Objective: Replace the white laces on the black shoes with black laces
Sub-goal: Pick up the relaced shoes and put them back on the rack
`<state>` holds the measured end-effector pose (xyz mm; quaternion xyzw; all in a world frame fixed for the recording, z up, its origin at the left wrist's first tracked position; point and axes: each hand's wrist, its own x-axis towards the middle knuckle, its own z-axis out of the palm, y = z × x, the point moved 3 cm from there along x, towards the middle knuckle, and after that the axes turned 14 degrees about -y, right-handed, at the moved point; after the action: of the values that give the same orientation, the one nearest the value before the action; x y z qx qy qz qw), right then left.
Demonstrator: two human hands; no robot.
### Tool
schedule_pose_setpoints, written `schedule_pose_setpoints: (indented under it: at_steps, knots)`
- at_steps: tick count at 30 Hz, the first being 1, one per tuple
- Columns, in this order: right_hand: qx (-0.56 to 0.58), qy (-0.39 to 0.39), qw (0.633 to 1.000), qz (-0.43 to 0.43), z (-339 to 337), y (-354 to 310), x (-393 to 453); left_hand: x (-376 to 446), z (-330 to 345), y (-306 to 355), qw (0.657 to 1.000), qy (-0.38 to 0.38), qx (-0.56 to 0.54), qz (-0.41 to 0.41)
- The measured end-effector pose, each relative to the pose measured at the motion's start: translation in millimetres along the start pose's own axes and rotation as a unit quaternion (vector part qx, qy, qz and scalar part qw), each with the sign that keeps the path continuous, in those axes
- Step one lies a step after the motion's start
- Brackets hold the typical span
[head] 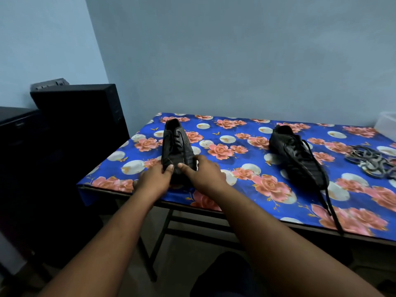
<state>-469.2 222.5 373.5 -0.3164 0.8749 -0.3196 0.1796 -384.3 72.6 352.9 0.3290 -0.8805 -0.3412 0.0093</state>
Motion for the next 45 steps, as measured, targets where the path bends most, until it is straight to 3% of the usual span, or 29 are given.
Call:
schedule_pose_setpoints:
  at_steps: [4, 10, 18, 28, 34, 41, 45]
  knots:
    - [0.042, 0.01, 0.999, 0.024, 3.8, 3.2, 8.8, 1.1, 3.4, 5.9, 0.998, 0.005, -0.055, 0.015]
    - [0.149, 0.041, 0.988, -0.018, -4.3, 19.7, -2.0, 31.2, 30.8, -10.6, 0.985, -0.032, -0.156, 0.07]
    - [0.194, 0.105, 0.975, -0.018, -51.7, 82.1, -46.8, -19.9, 63.0, 87.6, 0.971, -0.078, -0.163, 0.155]
    - [0.087, 0.148, 0.984, 0.046, -123.1, 153.4, -102.1, -45.1, 133.4, 173.2, 0.957, -0.15, -0.146, 0.199]
    - [0.01, 0.137, 0.988, 0.064, -129.1, 165.7, -113.7, -48.1, 146.4, 182.4, 0.962, -0.149, -0.103, 0.205]
    - [0.008, 0.204, 0.977, 0.06, -132.7, 164.6, -127.2, -53.3, 139.1, 174.9, 0.97, -0.128, -0.063, 0.199]
    - [-0.017, 0.229, 0.971, 0.06, -132.3, 163.7, -133.1, -58.7, 143.7, 165.2, 0.962, -0.118, -0.147, 0.196]
